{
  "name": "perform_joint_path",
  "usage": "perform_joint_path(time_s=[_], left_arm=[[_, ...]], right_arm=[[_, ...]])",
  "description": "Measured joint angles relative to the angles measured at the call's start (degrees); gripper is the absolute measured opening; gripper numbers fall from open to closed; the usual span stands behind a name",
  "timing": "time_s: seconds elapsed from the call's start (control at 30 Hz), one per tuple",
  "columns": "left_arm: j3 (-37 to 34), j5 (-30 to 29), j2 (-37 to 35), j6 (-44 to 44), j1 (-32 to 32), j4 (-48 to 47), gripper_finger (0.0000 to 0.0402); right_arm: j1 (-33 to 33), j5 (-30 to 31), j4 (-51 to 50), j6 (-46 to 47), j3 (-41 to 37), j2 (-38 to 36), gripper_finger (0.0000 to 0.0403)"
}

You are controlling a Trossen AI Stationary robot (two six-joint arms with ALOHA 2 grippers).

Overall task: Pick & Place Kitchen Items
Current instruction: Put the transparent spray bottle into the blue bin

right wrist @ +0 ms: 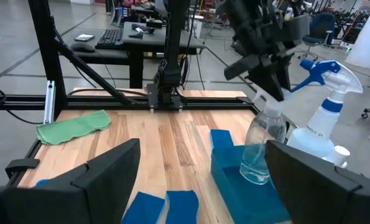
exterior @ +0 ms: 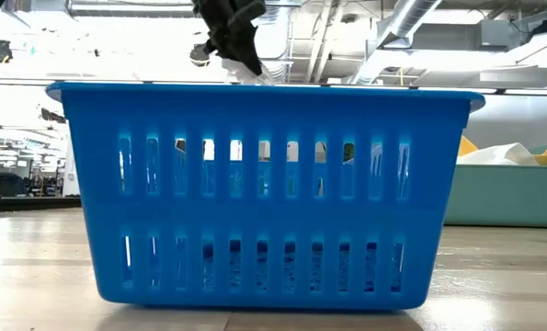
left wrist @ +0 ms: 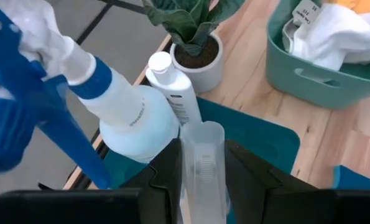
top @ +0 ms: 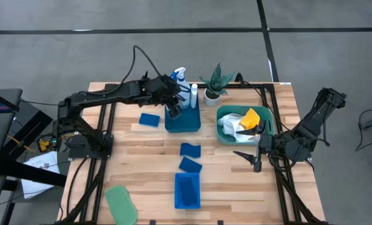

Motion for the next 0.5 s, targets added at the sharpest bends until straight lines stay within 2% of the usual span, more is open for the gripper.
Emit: perform_joint_path(time_s=[0.5], left_arm=[[0.00,0.35,0.01,1.68,2.28,0.15,0.0092]], right_arm=[[0.00,0.00,-0.24,0.01,0.00,0.00,0.0336]])
